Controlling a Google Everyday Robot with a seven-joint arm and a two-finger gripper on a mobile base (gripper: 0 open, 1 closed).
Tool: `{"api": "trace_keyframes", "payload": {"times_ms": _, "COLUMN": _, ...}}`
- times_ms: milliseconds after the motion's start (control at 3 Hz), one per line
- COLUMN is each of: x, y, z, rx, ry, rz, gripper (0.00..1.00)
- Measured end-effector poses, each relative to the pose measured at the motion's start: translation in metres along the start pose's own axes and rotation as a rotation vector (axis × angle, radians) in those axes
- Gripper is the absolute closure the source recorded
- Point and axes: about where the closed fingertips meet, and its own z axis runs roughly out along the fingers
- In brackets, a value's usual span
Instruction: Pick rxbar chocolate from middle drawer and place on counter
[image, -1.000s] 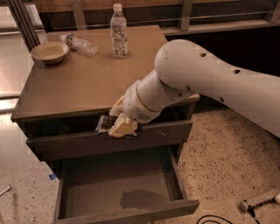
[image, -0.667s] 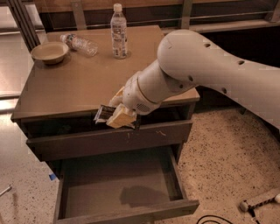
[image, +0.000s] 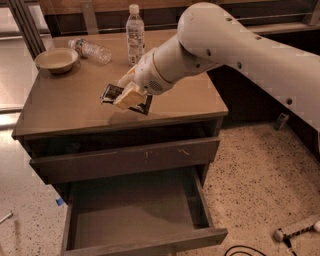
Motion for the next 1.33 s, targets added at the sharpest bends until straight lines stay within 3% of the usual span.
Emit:
{"api": "trace_keyframes", "payload": {"times_ms": 333, "x": -0.013, "y": -0.038, "z": 0.016, "rx": 0.003, "ry": -0.037, "rz": -0.008, "gripper": 1.00}}
{"api": "trace_keyframes", "payload": {"times_ms": 667, "x": -0.013, "y": -0.059, "z": 0.033, "rx": -0.004, "ry": -0.050, "rz": -0.001, "gripper": 1.00}}
{"api": "trace_keyframes", "payload": {"times_ms": 1333, "x": 0.022, "y": -0.066, "z": 0.059, "rx": -0.034, "ry": -0.006, "rz": 0.073, "gripper": 1.00}}
